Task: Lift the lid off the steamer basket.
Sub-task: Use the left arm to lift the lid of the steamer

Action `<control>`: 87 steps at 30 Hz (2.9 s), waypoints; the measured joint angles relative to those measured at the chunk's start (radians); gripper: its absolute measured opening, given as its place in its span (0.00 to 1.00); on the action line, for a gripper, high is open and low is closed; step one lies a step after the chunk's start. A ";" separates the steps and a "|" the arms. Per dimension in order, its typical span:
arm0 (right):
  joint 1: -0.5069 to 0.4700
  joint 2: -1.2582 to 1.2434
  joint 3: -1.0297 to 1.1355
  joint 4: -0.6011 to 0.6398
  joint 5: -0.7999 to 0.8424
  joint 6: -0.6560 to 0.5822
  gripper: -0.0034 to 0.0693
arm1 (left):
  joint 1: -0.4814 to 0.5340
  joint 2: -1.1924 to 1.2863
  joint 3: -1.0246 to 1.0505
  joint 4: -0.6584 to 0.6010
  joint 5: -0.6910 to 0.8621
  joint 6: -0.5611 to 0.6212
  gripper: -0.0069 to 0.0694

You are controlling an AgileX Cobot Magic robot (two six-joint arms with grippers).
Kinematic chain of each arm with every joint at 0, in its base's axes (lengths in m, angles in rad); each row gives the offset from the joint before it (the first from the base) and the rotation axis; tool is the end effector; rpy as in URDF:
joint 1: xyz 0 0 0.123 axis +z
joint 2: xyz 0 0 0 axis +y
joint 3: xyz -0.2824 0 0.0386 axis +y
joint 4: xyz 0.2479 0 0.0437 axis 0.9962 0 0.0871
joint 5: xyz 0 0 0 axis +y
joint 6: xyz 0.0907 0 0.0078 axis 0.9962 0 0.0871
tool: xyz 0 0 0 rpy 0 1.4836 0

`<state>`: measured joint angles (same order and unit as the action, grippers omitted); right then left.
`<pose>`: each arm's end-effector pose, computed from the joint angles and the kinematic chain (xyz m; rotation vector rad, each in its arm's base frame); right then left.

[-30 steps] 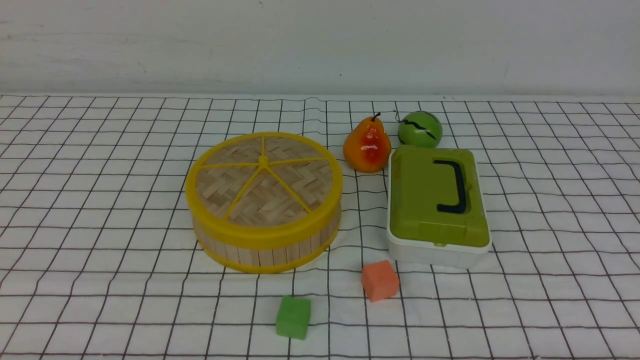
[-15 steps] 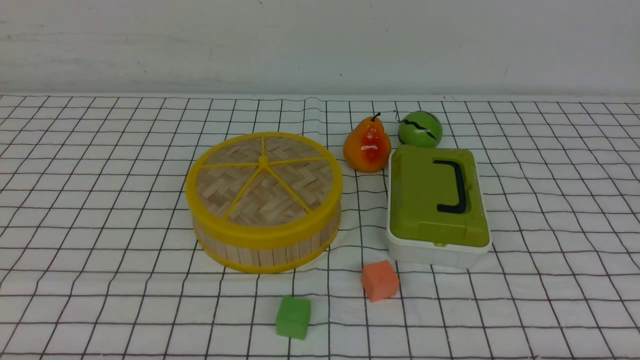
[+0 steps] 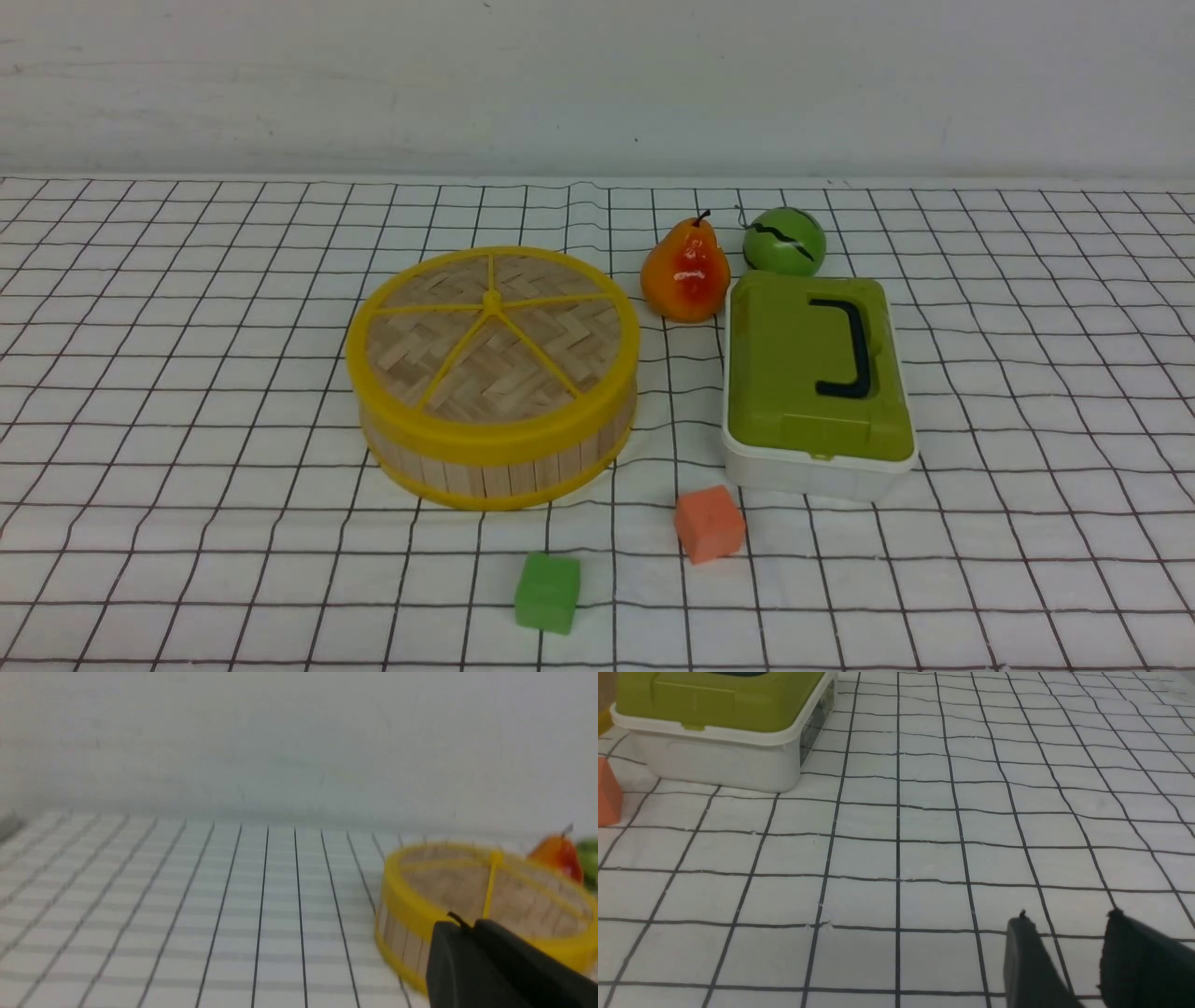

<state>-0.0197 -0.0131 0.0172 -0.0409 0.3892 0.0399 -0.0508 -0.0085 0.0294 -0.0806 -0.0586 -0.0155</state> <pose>0.0519 -0.0024 0.1731 0.0311 1.8764 -0.0267 0.0563 -0.0024 0.2089 -0.0365 1.4467 -0.1168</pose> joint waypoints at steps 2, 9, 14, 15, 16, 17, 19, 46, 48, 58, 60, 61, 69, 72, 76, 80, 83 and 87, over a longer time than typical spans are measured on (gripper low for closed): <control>0.000 0.000 0.000 0.000 0.000 0.000 0.38 | 0.000 0.000 0.000 0.000 -0.089 0.000 0.14; 0.000 0.000 0.000 0.000 0.000 0.000 0.38 | 0.000 0.000 0.000 -0.006 -0.360 -0.008 0.15; 0.000 0.000 0.000 0.000 0.000 0.000 0.38 | 0.000 0.000 -0.088 -0.044 -0.507 -0.116 0.15; 0.000 0.000 0.000 0.000 0.000 0.000 0.38 | 0.000 0.000 -0.122 -0.051 -0.481 -0.118 0.15; 0.000 0.000 0.000 0.000 0.000 0.000 0.38 | 0.000 0.000 -0.202 -0.061 -0.426 -0.116 0.15; 0.000 0.000 0.000 0.000 0.000 0.000 0.38 | 0.000 0.003 -0.262 -0.073 -0.347 -0.106 0.15; 0.000 0.000 0.000 0.000 0.000 0.000 0.38 | 0.000 0.021 -0.359 -0.086 -0.251 -0.084 0.15; 0.000 0.000 0.000 0.000 0.000 0.000 0.38 | -0.075 1.367 -1.251 -0.357 0.724 0.057 0.17; 0.000 0.000 0.000 0.000 0.000 0.000 0.38 | -0.119 1.449 -1.343 -0.356 0.757 0.079 0.17; 0.000 0.000 0.000 0.000 0.000 0.000 0.38 | -0.335 1.865 -1.804 0.040 0.945 -0.074 0.46; 0.000 0.000 0.000 0.000 0.000 0.000 0.38 | -0.360 1.924 -1.861 0.126 0.966 -0.131 0.58; 0.000 0.000 0.000 0.000 0.000 0.000 0.38 | -0.364 1.944 -1.878 0.148 0.971 -0.154 0.62; 0.000 0.000 0.000 0.000 0.000 0.000 0.38 | -0.366 2.057 -1.918 0.240 0.976 -0.257 0.71; 0.000 0.000 0.000 0.000 0.000 0.000 0.38 | -0.366 2.104 -1.918 0.240 0.964 -0.268 0.66; 0.000 0.000 0.000 0.000 0.000 0.000 0.38 | -0.366 2.125 -1.922 0.247 0.952 -0.270 0.56; 0.000 0.000 0.000 0.000 0.000 0.000 0.38 | -0.366 2.124 -1.925 0.252 0.944 -0.272 0.34; 0.000 0.000 0.000 0.000 0.000 0.000 0.38 | -0.367 2.119 -1.926 0.252 0.941 -0.272 0.22; 0.000 0.000 0.000 0.000 0.000 0.000 0.38 | -0.367 2.115 -1.925 0.249 0.940 -0.272 0.23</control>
<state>-0.0197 -0.0131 0.0172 -0.0409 0.3892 0.0399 -0.4180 2.1070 -1.8956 0.1679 0.8811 -0.2876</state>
